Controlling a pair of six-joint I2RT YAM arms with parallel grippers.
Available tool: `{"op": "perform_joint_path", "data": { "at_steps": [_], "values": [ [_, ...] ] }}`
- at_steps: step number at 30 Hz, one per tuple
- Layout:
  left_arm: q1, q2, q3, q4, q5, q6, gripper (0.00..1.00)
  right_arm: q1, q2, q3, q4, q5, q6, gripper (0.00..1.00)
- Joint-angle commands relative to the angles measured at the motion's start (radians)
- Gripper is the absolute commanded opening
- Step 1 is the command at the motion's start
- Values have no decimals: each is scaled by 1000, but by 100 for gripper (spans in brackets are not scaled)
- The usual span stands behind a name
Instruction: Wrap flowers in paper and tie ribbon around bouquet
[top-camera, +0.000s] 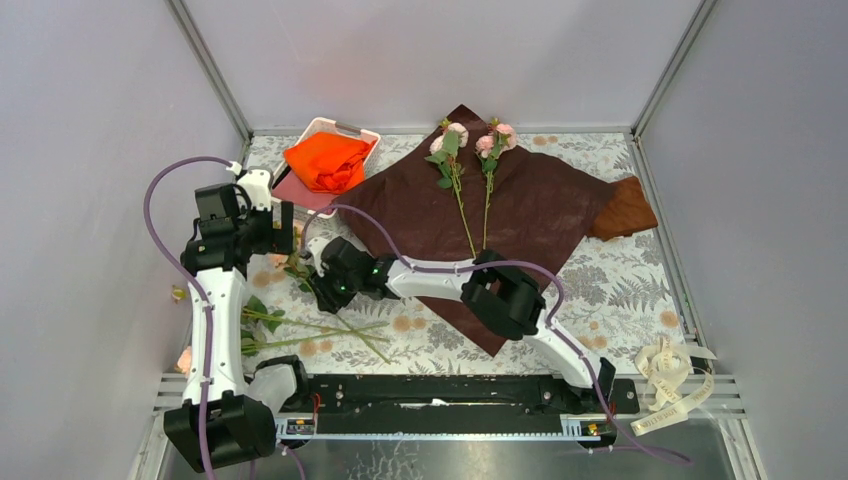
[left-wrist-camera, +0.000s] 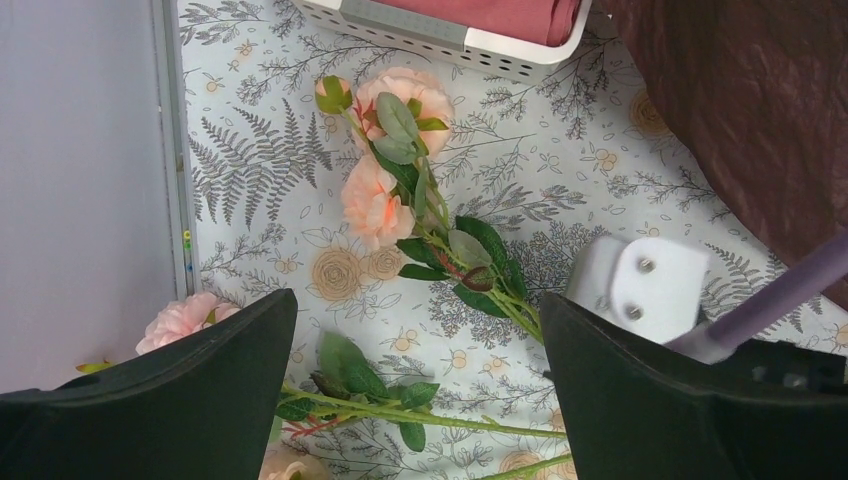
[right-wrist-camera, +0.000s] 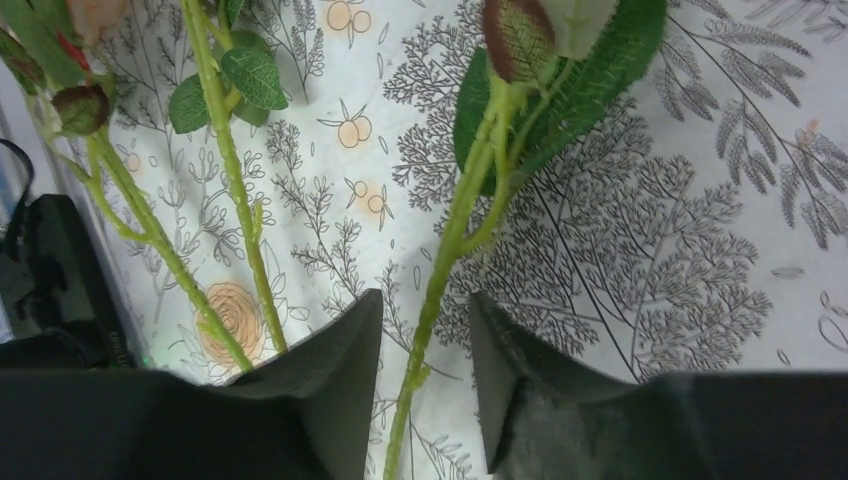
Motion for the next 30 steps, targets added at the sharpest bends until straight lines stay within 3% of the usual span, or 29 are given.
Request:
{"op": "perform_joint_path", "data": {
  "at_steps": [1, 2, 5, 13, 19, 25, 30],
  "values": [
    [11, -22, -13, 62, 7, -7, 99, 22, 57, 91, -77, 77, 11, 33],
    [11, -23, -12, 62, 8, -7, 99, 22, 59, 97, -89, 83, 12, 21],
    [11, -25, -11, 61, 10, -6, 99, 23, 30, 93, -92, 95, 3, 0],
    [13, -26, 36, 36, 8, -5, 98, 24, -216, 43, -52, 165, -80, 0],
    [12, -31, 175, -46, 14, 53, 99, 4, -471, -102, 41, 400, -138, 0],
    [10, -25, 346, -181, 186, 96, 99, -162, -636, -253, 71, 513, -41, 0],
    [11, -20, 311, -173, 212, 84, 99, -362, -705, -411, 130, 599, 13, 0]
  ]
}}
